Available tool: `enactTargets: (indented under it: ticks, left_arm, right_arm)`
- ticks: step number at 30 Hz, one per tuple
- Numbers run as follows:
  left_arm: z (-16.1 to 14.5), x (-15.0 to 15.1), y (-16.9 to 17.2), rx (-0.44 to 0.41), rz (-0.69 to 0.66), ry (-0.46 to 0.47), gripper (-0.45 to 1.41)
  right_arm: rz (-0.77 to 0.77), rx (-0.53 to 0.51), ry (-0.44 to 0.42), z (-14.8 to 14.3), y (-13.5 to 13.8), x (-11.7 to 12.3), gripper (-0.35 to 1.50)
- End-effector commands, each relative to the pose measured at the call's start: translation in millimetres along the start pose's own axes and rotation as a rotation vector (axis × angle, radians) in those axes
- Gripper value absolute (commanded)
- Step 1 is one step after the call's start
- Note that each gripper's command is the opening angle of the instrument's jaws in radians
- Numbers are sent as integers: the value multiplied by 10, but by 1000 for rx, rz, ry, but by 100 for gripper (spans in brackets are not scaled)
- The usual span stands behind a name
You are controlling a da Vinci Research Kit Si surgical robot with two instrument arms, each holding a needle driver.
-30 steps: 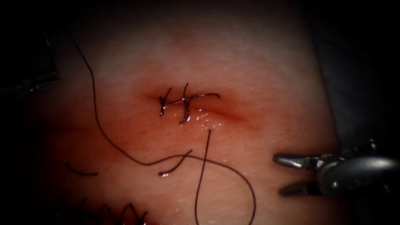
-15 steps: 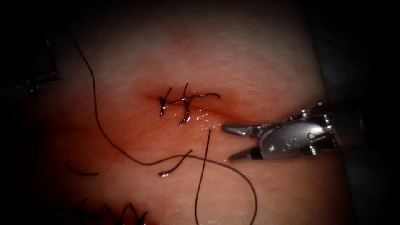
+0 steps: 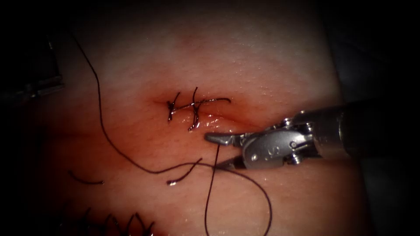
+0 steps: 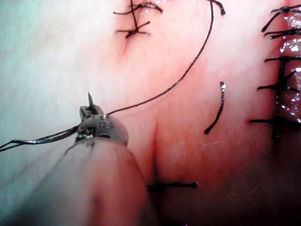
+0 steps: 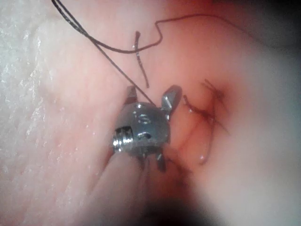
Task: Wound Closure
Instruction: Use the right hand to pull the suture through the skin until a short tail remains.
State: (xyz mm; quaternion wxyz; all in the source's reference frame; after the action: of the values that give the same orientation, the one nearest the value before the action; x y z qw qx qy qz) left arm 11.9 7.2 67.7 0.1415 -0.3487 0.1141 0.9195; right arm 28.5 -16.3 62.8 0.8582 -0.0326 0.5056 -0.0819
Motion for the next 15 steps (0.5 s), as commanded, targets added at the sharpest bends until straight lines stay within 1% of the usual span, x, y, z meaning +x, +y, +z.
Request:
enactTargets:
  ticks: [1,2,8,11,15]
  left_arm:
    - [8,0,2,0,1,1,-45]
    - [8,0,1,0,1,1,-45]
    - [8,0,2,0,0,1,-45]
    - [9,0,2,1,0,1,-45]
    - [10,-1,2,-3,3,-1,-45]
  right_arm:
    - [-6,27,-3,6,-4,1,-35]
    - [-7,43,-5,5,-5,1,-35]
    - [-6,65,0,0,-14,8,-35]
    - [-9,77,18,-4,-23,16,-35]
    - [-13,90,37,-10,-44,33,-35]
